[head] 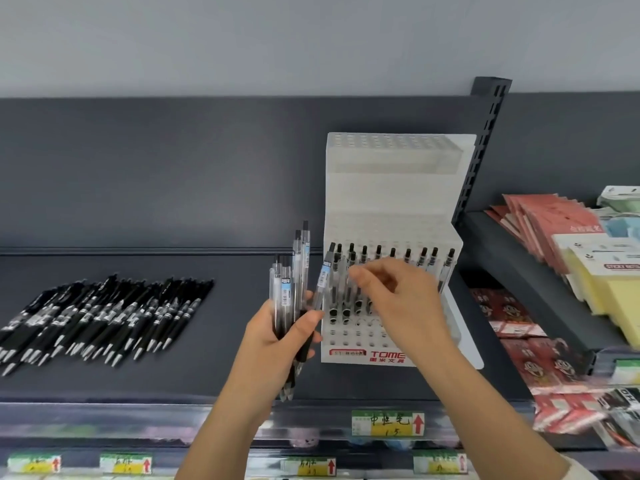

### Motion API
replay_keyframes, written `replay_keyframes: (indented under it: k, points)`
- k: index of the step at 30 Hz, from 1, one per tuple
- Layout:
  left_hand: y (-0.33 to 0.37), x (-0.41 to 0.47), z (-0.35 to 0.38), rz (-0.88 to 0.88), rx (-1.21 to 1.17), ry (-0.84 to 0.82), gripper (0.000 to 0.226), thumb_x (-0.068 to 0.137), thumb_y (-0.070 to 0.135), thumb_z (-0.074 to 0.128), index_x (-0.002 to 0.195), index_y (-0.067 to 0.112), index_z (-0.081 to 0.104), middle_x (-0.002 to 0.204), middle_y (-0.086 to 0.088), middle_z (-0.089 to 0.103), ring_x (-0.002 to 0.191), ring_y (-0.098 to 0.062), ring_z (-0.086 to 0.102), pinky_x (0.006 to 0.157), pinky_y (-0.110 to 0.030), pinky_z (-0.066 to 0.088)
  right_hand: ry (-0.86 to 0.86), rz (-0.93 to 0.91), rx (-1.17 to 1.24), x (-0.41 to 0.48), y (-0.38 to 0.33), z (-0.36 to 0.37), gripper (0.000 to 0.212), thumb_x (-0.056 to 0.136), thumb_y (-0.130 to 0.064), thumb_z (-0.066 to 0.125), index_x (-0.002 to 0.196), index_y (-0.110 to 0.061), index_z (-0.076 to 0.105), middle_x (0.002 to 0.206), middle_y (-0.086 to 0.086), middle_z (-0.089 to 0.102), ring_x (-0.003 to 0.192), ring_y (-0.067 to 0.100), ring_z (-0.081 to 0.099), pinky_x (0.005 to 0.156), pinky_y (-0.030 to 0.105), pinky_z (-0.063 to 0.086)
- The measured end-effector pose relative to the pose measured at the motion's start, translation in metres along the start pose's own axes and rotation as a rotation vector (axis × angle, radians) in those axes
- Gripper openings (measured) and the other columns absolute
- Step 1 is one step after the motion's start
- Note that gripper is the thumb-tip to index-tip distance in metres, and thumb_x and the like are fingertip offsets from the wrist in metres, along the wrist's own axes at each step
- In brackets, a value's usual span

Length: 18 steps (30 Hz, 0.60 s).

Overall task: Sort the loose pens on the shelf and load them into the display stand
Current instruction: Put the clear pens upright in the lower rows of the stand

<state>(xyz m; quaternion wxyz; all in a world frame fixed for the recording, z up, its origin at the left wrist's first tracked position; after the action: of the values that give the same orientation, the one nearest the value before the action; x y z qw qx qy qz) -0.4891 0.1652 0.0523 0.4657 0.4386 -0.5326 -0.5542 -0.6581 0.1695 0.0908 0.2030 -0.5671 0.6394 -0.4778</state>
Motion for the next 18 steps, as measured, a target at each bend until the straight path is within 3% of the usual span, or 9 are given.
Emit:
replay_keyframes:
  k: [1,3,5,7,10,14,18]
  points:
    - [0.000,-0.001,0.003,0.002,0.007,-0.027,0.021,0.083,0.025,0.062,0.103,0.021,0.061,0.084,-0.005,0.071,0.068,-0.007,0.064,0.059,-0.019,0.052,-0.083,0.025,0.117,-0.002,-0.003,0.003,0.005,0.087,-0.035,0.060,0.087,-0.033,0.064,0.078,-0.012,0.066,0.064,0.000,0.059,0.061,0.016,0.047]
    - [-0.001,-0.003,0.010,0.002,0.019,-0.085,0.032,0.073,0.033,0.062,0.102,0.019,0.061,0.080,-0.005,0.071,0.067,-0.008,0.064,0.060,-0.019,0.052,-0.240,0.109,0.341,-0.006,-0.004,0.010,0.012,0.090,-0.023,0.059,0.091,-0.033,0.064,0.087,-0.006,0.070,0.066,0.000,0.061,0.062,0.018,0.052]
    - [-0.001,-0.004,0.017,0.002,0.020,-0.112,0.035,0.071,0.034,0.060,0.102,0.018,0.061,0.076,-0.001,0.070,0.068,-0.008,0.064,0.060,-0.019,0.052,-0.281,0.178,0.474,-0.008,-0.001,0.010,0.013,0.089,-0.014,0.059,0.090,-0.024,0.067,0.081,-0.004,0.070,0.067,0.004,0.061,0.064,0.021,0.054]
    - [-0.003,-0.004,0.018,0.000,0.010,-0.097,0.035,0.072,0.033,0.060,0.103,0.018,0.060,0.080,0.002,0.072,0.075,-0.009,0.068,0.062,-0.021,0.054,-0.229,0.189,0.519,-0.006,0.000,0.002,0.008,0.086,-0.010,0.061,0.085,-0.015,0.068,0.069,-0.004,0.068,0.064,0.007,0.062,0.063,0.020,0.055]
    - [-0.006,0.001,0.011,-0.016,-0.053,-0.001,0.031,0.077,0.028,0.062,0.105,0.017,0.061,0.086,0.001,0.074,0.083,-0.013,0.071,0.065,-0.023,0.056,-0.030,0.129,0.513,0.002,-0.001,-0.023,0.004,0.082,-0.012,0.065,0.083,-0.016,0.067,0.067,-0.002,0.070,0.063,0.009,0.065,0.063,0.018,0.055]
    - [-0.008,0.005,-0.001,-0.048,-0.107,0.121,0.015,0.090,0.019,0.059,0.104,0.020,0.065,0.071,0.005,0.067,0.068,-0.004,0.064,0.058,-0.018,0.053,0.212,-0.021,0.324,0.014,-0.006,-0.049,0.008,0.081,-0.016,0.071,0.081,-0.024,0.069,0.068,-0.006,0.071,0.065,0.008,0.068,0.069,0.023,0.058]
    - [-0.008,0.004,-0.001,-0.055,-0.135,0.135,0.014,0.091,0.019,0.058,0.103,0.018,0.065,0.069,-0.001,0.064,0.063,-0.005,0.063,0.055,-0.017,0.052,0.198,-0.051,0.142,0.019,-0.005,-0.039,0.006,0.080,-0.023,0.073,0.084,-0.026,0.068,0.075,-0.010,0.069,0.072,0.008,0.066,0.076,0.027,0.056]
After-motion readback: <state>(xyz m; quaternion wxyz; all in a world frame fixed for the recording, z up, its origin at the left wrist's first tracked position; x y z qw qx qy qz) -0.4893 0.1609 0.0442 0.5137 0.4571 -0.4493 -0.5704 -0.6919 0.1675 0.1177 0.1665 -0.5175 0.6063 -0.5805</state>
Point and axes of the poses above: each hand's wrist, its own x-axis towards the middle knuckle, its own z-axis out of the palm, y = z × x, the point moved 4 cm from there along x, towards the middle knuckle
